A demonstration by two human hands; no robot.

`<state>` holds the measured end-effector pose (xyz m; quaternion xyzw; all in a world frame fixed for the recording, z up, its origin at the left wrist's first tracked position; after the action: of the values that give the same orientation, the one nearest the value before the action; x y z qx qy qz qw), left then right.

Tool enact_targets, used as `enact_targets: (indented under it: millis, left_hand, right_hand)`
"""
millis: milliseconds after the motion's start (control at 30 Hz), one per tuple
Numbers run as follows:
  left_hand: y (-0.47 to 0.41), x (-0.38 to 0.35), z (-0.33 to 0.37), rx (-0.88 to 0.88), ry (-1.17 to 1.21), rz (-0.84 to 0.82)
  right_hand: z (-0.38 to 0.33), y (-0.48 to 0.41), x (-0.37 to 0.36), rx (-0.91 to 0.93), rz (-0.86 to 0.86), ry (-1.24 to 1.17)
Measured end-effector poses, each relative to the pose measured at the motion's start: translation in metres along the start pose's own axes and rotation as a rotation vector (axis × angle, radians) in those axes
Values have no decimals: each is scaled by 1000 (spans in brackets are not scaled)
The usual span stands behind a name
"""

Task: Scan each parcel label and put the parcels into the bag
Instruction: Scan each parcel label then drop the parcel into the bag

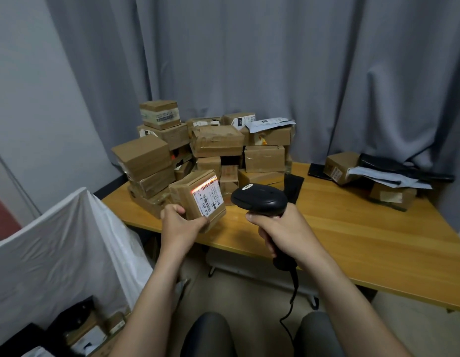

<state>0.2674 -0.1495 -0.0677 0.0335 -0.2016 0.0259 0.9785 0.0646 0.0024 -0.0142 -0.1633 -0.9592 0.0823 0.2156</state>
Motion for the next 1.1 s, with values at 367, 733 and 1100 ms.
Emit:
enact_targets:
  millis: [367,733,1100]
  left_hand:
    - [-4,1,-2,-4,7,-16]
    - [0,8,2,-92,148,-105]
    - [2,51,-18,-49,61,-97]
  right_hand:
    - [1,1,-1,6,-13,-4]
    - [-1,1,4,39,-2,48]
    - [-1,-5,-43,59,-135,124]
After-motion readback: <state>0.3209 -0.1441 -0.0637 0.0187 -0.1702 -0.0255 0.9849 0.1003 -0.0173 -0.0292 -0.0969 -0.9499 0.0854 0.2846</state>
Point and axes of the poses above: each hand's wrist, its own y-axis away from the middle knuckle, its own x-axis out of the back of the hand, z = x × y, the point moved 7 cm from there along -y, towards the middle knuckle, and after that the axes turned 10 degrees about x, right-handed, at the moved point
